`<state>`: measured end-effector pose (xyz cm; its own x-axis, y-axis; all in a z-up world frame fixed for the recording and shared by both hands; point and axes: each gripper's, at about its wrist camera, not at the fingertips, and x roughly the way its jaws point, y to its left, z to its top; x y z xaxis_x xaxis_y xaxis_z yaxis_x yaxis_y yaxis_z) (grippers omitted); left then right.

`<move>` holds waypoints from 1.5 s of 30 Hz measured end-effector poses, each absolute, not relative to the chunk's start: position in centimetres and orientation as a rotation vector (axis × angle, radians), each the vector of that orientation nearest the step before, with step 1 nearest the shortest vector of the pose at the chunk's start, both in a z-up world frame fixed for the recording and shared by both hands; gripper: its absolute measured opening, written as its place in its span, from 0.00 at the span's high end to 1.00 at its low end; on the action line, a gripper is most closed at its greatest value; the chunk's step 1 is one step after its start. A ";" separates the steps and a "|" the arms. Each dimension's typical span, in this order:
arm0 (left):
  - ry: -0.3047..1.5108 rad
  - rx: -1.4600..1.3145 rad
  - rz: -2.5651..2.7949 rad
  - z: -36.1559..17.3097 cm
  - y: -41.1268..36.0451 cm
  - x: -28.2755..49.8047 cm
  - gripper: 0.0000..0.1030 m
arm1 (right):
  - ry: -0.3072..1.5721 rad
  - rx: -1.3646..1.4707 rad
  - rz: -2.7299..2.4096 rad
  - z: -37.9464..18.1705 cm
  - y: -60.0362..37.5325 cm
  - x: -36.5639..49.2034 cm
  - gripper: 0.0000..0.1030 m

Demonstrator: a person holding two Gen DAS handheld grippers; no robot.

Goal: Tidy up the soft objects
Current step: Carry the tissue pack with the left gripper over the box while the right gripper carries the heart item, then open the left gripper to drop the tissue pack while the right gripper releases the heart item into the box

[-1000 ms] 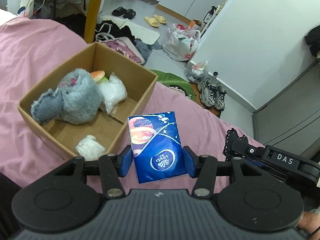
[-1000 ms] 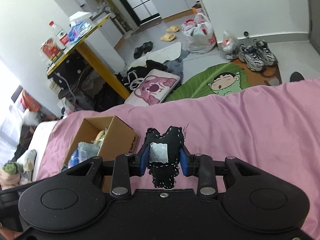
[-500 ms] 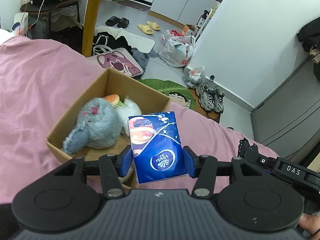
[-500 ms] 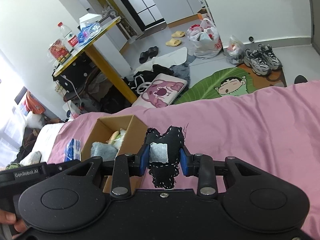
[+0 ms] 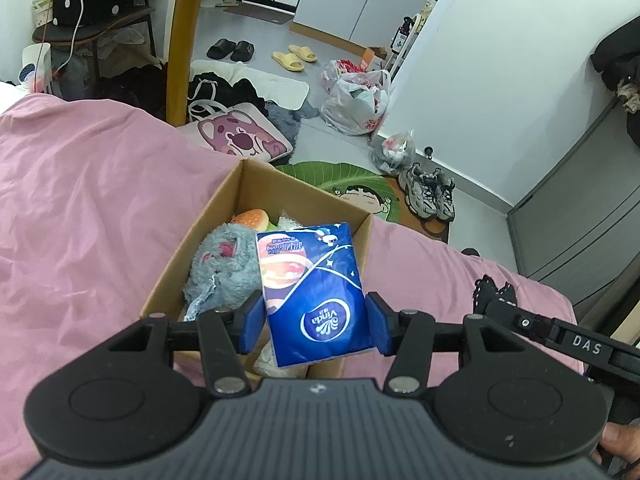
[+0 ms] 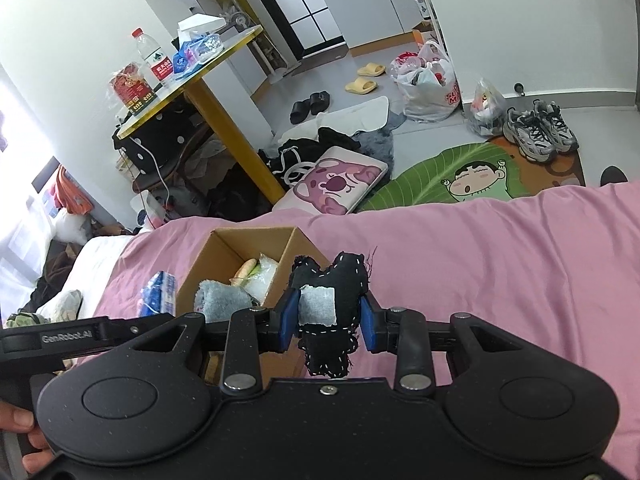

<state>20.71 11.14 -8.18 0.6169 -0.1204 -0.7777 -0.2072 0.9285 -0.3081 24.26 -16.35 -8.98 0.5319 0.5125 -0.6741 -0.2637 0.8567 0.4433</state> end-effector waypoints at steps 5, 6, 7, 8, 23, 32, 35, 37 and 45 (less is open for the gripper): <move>0.936 -0.385 0.036 -9.1 11.3 21.5 0.49 | 0.895 0.294 0.480 -9.1 -15.5 24.5 0.68; 0.941 -0.387 0.031 -9.3 11.3 21.6 0.49 | 0.894 0.291 0.483 -9.1 -15.3 24.6 0.68; 0.946 -0.389 0.027 -9.5 11.3 21.7 0.49 | 0.894 0.287 0.487 -9.2 -15.1 24.7 0.68; 0.951 -0.390 0.024 -9.7 11.2 21.9 0.49 | 0.893 0.282 0.490 -9.1 -14.7 24.9 0.68; 1.071 -0.458 -0.022 -14.7 12.1 24.9 0.47 | 0.905 0.226 0.540 -10.1 -9.7 26.8 0.68; 1.084 -0.493 -0.018 -15.3 14.3 25.1 0.47 | 0.928 0.205 0.566 -10.3 -6.9 27.4 0.68; 1.086 -0.497 -0.022 -15.2 15.0 25.0 0.47 | 0.934 0.198 0.574 -10.3 -6.2 27.2 0.66; 1.084 -0.500 -0.023 -15.1 15.4 24.9 0.47 | 0.938 0.198 0.573 -10.3 -5.9 27.2 0.65; 1.052 -0.514 -0.013 -13.8 17.2 24.2 0.47 | 0.916 0.216 0.537 -9.3 -6.7 26.7 0.38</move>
